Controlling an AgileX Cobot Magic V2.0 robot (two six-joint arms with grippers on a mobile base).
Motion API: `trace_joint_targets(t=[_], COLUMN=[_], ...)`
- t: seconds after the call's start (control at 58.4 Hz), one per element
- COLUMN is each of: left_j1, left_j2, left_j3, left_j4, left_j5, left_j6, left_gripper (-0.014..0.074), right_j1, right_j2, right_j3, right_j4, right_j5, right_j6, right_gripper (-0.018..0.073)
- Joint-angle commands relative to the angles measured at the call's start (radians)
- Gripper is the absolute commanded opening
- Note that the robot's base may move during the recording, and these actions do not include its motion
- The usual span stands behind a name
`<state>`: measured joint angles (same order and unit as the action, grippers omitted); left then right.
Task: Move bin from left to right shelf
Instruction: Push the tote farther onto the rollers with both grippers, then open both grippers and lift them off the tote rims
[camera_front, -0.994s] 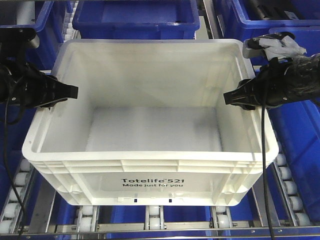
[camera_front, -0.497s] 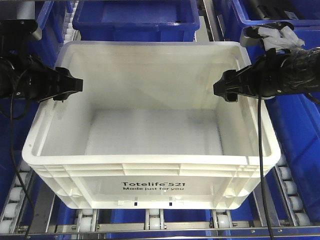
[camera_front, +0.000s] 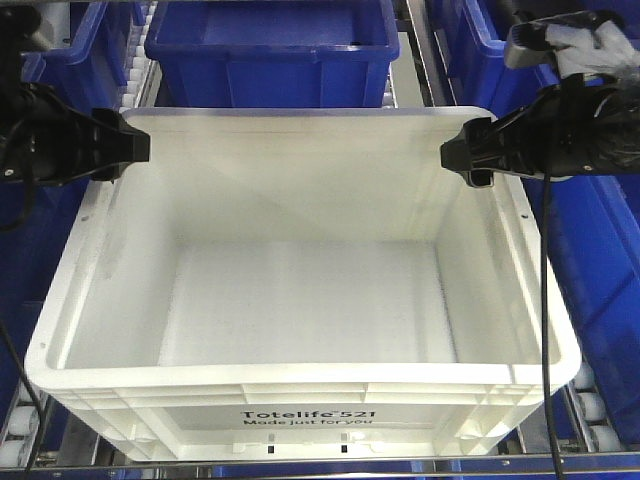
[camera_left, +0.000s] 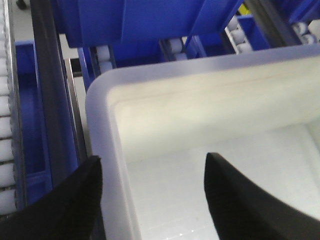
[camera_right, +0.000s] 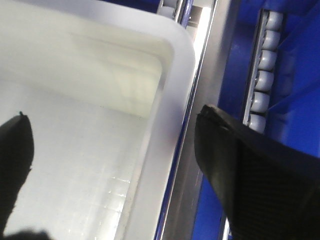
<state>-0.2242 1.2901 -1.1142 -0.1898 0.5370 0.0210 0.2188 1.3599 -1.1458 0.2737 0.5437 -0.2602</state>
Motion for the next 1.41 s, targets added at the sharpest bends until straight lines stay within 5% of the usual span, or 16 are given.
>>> trace_joint_targets(t=[0.0, 0.514, 0.754, 1.011, 1.388], left_j1=[-0.006, -0.006, -0.006, -0.006, -0.006], left_j2=[-0.052, -0.052, -0.091, -0.31, -0.699], left_j3=[-0.037, -0.023, 0.092, 0.307, 0.571], left_j4=[-0.016, -0.028, -0.037, -0.034, -0.025], left_j5=[-0.075, -0.006, -0.065, -0.305, -0.357], left_j6=[0.001, 0.001, 0.004, 0.004, 0.083], left_gripper=[0.043, 0.0429, 0.0427, 0.0388, 0.0365], right_j1=[0.0, 0.0, 0.0, 0.0, 0.0], right_j2=[-0.048, -0.06, -0.16, -0.309, -0.579], right_j3=[-0.036, -0.018, 0.159, 0.33, 0.538], right_j4=[0.002, 0.05, 0.131, 0.139, 0.139], right_j5=[-0.059, -0.042, -0.246, -0.393, -0.555], right_j6=[-0.011, -0.012, -0.11, -0.172, -0.196], right_gripper=[0.0592, 0.0582, 0.0524, 0.0475, 0.0475])
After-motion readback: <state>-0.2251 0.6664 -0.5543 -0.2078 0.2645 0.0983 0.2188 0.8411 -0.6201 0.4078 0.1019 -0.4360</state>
